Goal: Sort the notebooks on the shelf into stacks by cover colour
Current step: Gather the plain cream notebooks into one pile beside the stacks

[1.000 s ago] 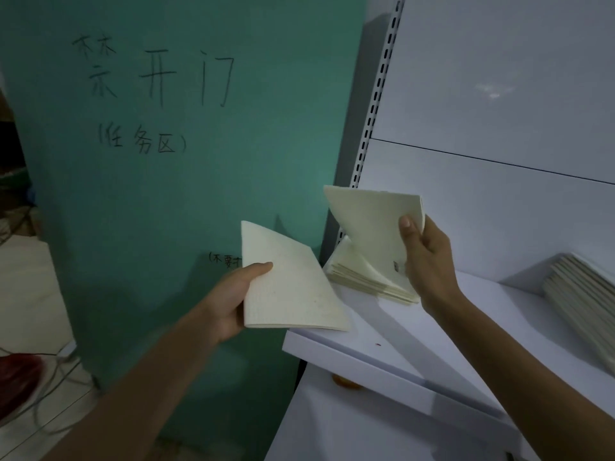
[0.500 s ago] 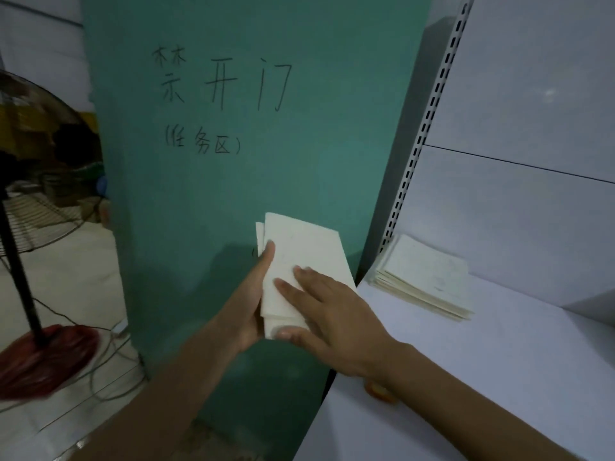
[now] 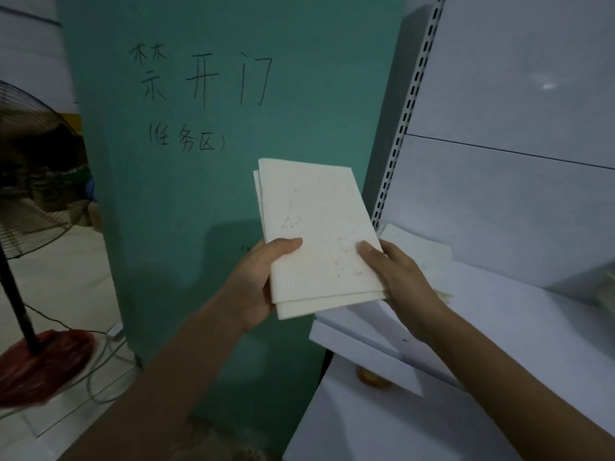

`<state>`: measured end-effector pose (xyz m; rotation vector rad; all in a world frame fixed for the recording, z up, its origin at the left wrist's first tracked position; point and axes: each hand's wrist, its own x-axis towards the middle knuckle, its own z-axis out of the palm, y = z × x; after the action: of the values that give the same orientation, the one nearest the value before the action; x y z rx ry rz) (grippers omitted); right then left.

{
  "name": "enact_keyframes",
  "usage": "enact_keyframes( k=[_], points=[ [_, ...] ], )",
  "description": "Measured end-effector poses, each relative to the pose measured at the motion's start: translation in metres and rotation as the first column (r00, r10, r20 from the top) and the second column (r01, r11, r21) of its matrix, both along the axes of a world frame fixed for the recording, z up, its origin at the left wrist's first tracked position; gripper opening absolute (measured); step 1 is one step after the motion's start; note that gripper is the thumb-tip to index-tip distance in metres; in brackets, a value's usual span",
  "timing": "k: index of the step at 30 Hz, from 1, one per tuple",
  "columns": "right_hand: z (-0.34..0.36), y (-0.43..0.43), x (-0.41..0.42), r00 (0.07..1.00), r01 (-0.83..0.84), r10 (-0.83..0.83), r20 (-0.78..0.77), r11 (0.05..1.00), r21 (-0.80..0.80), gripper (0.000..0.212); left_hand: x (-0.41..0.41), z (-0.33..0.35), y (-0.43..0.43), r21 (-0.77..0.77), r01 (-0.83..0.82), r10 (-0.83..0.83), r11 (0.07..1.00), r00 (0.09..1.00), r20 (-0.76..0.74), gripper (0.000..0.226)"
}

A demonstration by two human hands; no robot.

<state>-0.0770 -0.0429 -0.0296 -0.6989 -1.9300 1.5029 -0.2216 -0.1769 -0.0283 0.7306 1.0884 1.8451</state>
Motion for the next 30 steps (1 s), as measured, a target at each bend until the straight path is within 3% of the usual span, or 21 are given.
enact_keyframes(
  k=[3,5,8,12,14,19,24,30],
  points=[
    [0.008,0.008,0.040,0.993,-0.041,0.023,-0.115,0.987,-0.157,0.035,0.030,0.012,0.018,-0.036,0.076,-0.076,0.996,0.997,-0.001,0.064],
    [0.013,0.013,0.072,0.987,-0.045,0.015,-0.159,0.982,-0.185,0.030,0.053,0.018,0.032,-0.057,0.144,-0.145,0.988,0.989,-0.010,0.065],
    [0.020,0.021,0.125,0.977,-0.001,-0.038,-0.211,0.984,-0.180,0.031,0.092,0.024,0.056,-0.070,0.239,-0.242,0.968,0.970,-0.025,0.059],
    [0.027,0.025,0.199,0.943,0.075,-0.130,-0.305,0.980,-0.185,0.041,0.157,0.031,0.095,-0.040,0.332,-0.333,0.942,0.943,-0.009,0.028],
    [0.033,0.026,0.237,0.928,0.143,-0.186,-0.323,0.978,-0.152,0.038,0.195,0.034,0.113,-0.035,0.329,-0.330,0.944,0.944,-0.006,0.029],
    [0.059,0.040,0.328,0.876,0.390,-0.391,-0.283,0.919,-0.064,0.020,0.284,0.054,0.155,-0.012,0.348,-0.348,0.937,0.933,-0.093,0.025],
    [0.080,0.070,0.399,0.824,0.512,-0.517,-0.233,0.855,-0.088,0.020,0.351,0.076,0.199,-0.018,0.409,-0.406,0.912,0.899,-0.166,0.021],
    [0.074,0.135,0.449,0.821,0.565,-0.564,-0.094,0.825,-0.011,0.017,0.397,0.086,0.258,-0.080,0.282,-0.286,0.956,0.838,-0.465,0.015]
  ],
)
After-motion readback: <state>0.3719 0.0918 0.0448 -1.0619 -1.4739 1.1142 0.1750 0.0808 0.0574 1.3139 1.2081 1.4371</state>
